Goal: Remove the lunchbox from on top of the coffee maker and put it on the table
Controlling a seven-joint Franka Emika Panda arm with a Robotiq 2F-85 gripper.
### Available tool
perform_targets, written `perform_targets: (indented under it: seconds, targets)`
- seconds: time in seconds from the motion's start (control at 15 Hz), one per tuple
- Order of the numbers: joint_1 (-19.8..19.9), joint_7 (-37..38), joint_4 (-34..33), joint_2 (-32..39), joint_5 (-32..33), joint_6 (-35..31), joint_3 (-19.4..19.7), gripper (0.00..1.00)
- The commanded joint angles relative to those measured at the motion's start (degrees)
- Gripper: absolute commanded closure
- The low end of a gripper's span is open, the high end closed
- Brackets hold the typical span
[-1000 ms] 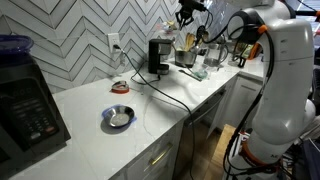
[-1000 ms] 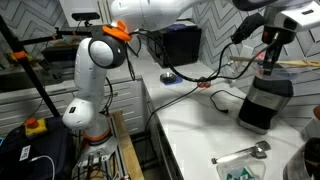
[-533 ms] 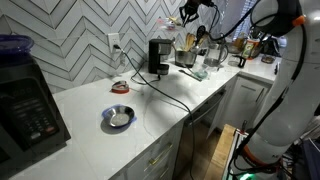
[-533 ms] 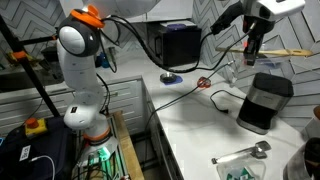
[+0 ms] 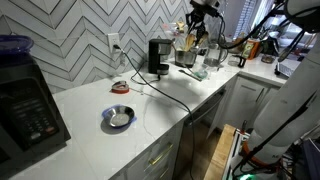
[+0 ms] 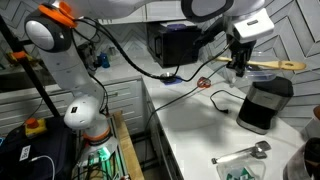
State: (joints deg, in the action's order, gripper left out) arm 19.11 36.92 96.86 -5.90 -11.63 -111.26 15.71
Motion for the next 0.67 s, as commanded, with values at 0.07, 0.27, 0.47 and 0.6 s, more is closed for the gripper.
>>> perform_targets:
  seconds: [0.07,0.27,0.47,0.6]
  targets:
    - [-0.2,1.9,16.9,-10.4,3.0,-5.3,-0.9,0.98]
    - [0.8,6.4,26.3,-15.3,4.6,-7.2,-2.4,0.98]
    - [2.0,13.9,36.0,-19.8,5.0,-11.2,-4.6,0.98]
    - [2.6,19.6,42.8,-22.6,4.3,-15.4,-6.4,0.98]
